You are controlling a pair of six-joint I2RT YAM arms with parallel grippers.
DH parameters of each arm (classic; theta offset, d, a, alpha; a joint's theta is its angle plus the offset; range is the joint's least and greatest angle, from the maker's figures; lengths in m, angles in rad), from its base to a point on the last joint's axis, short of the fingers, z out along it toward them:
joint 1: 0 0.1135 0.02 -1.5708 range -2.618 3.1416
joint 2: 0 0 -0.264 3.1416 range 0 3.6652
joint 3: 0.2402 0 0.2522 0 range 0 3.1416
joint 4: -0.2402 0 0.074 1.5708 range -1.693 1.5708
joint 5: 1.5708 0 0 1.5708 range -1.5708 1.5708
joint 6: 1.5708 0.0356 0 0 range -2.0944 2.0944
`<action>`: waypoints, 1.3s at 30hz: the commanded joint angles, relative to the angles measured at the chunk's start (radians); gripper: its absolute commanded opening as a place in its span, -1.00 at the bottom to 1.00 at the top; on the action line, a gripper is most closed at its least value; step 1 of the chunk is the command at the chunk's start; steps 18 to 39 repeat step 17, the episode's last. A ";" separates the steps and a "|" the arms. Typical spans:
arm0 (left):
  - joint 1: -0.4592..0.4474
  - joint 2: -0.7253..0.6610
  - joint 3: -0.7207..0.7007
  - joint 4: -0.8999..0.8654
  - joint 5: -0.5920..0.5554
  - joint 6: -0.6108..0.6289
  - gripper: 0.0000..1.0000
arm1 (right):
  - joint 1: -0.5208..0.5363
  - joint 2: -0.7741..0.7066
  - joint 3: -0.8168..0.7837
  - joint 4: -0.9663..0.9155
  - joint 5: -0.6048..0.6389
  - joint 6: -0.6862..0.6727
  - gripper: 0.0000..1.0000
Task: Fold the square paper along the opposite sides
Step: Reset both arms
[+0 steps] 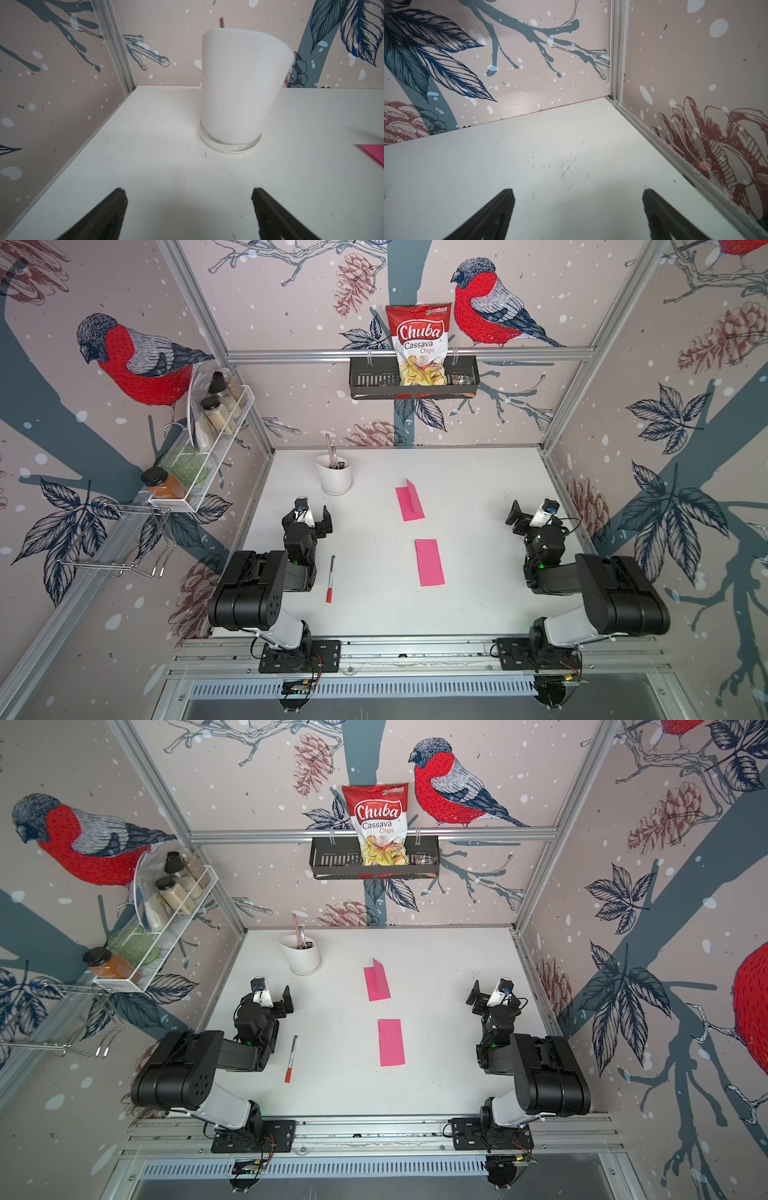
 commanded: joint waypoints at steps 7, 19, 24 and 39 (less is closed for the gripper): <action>-0.018 -0.008 -0.033 0.103 0.003 -0.002 0.95 | 0.009 0.001 0.007 -0.036 0.009 -0.010 1.00; 0.001 -0.007 -0.030 0.098 0.038 -0.015 0.95 | 0.009 0.002 0.008 -0.036 0.009 -0.010 1.00; 0.001 -0.007 -0.030 0.098 0.038 -0.015 0.95 | 0.009 0.002 0.008 -0.036 0.009 -0.010 1.00; 0.001 -0.007 -0.030 0.098 0.038 -0.015 0.95 | 0.009 0.002 0.008 -0.036 0.009 -0.010 1.00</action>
